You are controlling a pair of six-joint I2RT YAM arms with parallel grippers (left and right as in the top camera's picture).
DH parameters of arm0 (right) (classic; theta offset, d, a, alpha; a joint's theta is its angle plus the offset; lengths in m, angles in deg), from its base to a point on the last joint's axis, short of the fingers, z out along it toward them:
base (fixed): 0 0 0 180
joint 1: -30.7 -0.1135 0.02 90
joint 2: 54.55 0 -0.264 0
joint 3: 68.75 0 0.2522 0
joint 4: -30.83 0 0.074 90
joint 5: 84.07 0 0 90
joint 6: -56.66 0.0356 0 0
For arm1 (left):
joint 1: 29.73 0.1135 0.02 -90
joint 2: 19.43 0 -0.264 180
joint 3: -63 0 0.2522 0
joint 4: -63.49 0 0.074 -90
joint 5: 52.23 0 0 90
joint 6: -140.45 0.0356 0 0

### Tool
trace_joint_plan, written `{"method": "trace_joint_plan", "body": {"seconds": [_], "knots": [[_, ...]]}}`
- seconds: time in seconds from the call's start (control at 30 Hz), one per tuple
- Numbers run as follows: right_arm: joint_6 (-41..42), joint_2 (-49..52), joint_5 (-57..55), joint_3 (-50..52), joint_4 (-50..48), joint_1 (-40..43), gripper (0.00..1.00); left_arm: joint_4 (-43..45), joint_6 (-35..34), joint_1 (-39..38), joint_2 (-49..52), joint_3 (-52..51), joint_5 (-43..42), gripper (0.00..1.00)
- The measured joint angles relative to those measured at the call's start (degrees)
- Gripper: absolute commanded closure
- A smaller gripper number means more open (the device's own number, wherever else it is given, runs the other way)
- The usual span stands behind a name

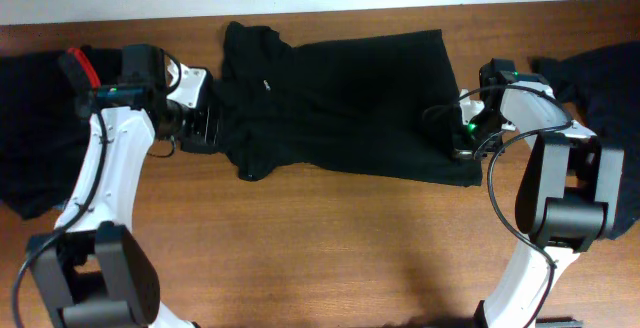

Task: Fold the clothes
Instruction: 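Grasp the shirt's lower left corner with the left gripper and pull inward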

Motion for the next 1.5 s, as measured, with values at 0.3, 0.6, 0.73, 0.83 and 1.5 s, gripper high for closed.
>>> {"method": "trace_joint_plan", "body": {"seconds": [0.3, 0.6, 0.73, 0.83, 1.5], "knots": [[-0.04, 0.00, 0.00, 0.00, 0.04, 0.00, 0.96, -0.52, -10.75, -8.26, 2.10, -2.58, -3.08, 0.51], [-0.02, 0.00, 0.00, 0.00, 0.11, 0.00, 0.96, -0.57, -14.84, -10.47, 6.99, -4.00, -0.24, 0.47], [-0.02, 0.00, 0.00, 0.00, 0.11, 0.00, 0.96, -0.52, -15.30, -10.47, 7.13, -4.00, 0.00, 0.47], [-0.04, 0.00, 0.00, 0.00, 0.11, 0.00, 0.96, -0.37, -15.58, -10.47, 7.13, -4.00, 0.15, 0.48], [-0.02, 0.00, 0.00, 0.00, 0.13, 0.00, 0.96, -16.17, -16.48, -10.47, 11.32, -4.68, -7.04, 1.00]]}}
